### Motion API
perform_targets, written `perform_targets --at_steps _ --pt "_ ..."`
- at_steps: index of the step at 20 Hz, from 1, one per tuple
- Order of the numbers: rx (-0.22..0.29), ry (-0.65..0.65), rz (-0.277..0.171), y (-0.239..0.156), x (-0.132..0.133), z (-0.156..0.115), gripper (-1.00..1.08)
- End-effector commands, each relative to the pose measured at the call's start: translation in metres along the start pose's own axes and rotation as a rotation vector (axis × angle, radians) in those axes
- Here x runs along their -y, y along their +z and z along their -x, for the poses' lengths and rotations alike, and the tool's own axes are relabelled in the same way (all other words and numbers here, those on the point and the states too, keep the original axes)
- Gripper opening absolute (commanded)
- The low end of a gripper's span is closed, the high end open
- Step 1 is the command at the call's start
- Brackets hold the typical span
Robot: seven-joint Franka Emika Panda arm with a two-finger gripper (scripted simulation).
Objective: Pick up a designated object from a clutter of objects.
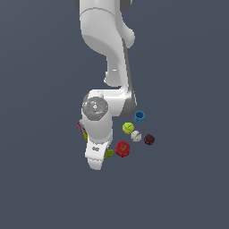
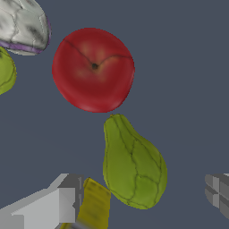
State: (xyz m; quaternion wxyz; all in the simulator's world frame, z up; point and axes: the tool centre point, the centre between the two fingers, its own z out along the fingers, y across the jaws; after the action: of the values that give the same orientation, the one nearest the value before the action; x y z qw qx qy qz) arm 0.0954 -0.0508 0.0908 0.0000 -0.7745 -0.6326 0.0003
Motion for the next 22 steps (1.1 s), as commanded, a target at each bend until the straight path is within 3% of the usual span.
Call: perform_targets --at_steps 1,15,16,22 --pt "0.000 0.000 0.000 0.003 0.000 0.000 1.00" --pt "0.000 -0.004 0.000 0.050 0.000 0.000 1.00" --pt "0.000 -0.004 0.000 0.050 0.000 0.000 -1.00" --pt "0.000 -0.004 0.000 0.050 0.000 0.000 -1.00"
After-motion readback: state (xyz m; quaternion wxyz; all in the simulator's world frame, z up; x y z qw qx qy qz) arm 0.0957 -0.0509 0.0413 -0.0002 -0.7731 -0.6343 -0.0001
